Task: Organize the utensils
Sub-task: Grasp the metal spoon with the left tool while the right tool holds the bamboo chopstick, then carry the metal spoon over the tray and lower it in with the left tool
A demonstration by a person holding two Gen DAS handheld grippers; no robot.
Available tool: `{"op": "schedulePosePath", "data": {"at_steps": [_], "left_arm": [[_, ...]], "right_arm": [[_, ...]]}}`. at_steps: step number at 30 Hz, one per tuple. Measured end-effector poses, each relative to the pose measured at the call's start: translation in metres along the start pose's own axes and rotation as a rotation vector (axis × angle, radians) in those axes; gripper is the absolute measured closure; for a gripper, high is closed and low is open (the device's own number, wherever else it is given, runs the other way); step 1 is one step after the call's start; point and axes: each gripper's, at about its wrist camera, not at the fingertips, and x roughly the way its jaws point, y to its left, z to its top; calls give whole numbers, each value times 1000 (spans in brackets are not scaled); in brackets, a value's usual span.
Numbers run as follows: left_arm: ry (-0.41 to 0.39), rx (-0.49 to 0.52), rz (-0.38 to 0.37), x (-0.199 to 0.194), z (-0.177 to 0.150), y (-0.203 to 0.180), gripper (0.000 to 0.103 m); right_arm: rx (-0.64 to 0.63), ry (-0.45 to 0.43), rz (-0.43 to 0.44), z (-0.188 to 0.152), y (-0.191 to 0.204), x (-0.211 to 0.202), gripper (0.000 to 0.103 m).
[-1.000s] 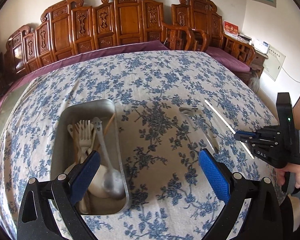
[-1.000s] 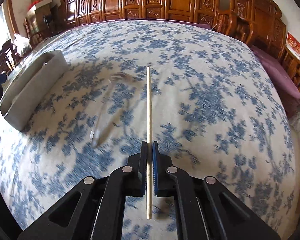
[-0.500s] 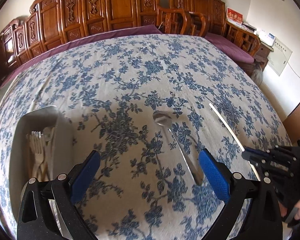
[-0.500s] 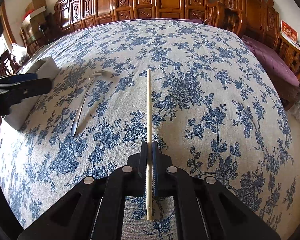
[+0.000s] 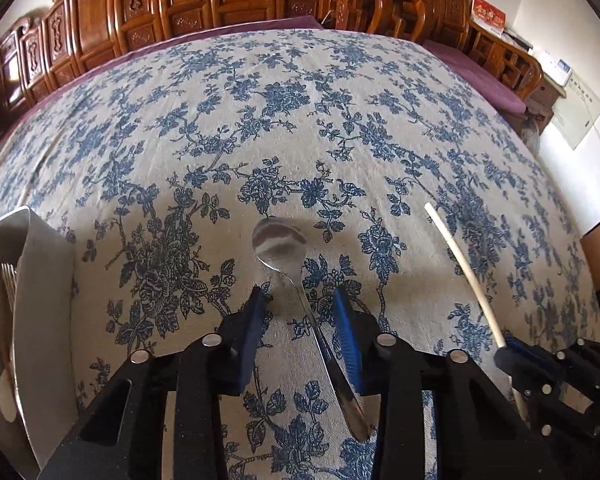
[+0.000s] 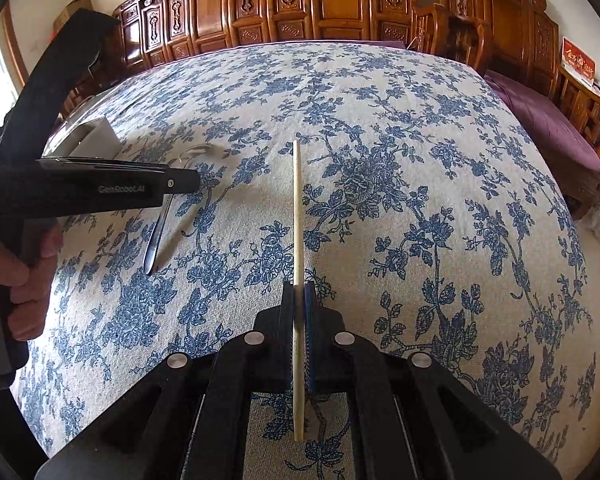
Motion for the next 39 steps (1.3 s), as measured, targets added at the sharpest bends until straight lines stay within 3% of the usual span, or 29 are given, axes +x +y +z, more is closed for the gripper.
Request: {"op": "schedulePosePath", "data": {"at_steps": [4, 12, 18, 29, 39], "left_arm": [[-1, 23, 36, -1, -2, -2, 100], [-46, 55, 26, -32, -12, 10, 101], [-104, 56, -1, -74, -17, 20, 101], [-186, 61, -31, -140, -29, 43, 101], [-222, 36, -41, -169, -46, 85, 101]], "right_arm": [[0, 1, -4, 0, 0, 0, 97], [13, 14, -36, -2, 4, -9, 97], [34, -30, -40, 4, 13, -43, 97], [0, -99, -54, 17, 53, -95, 97], [-50, -132, -31, 30, 103, -107, 97]]}}
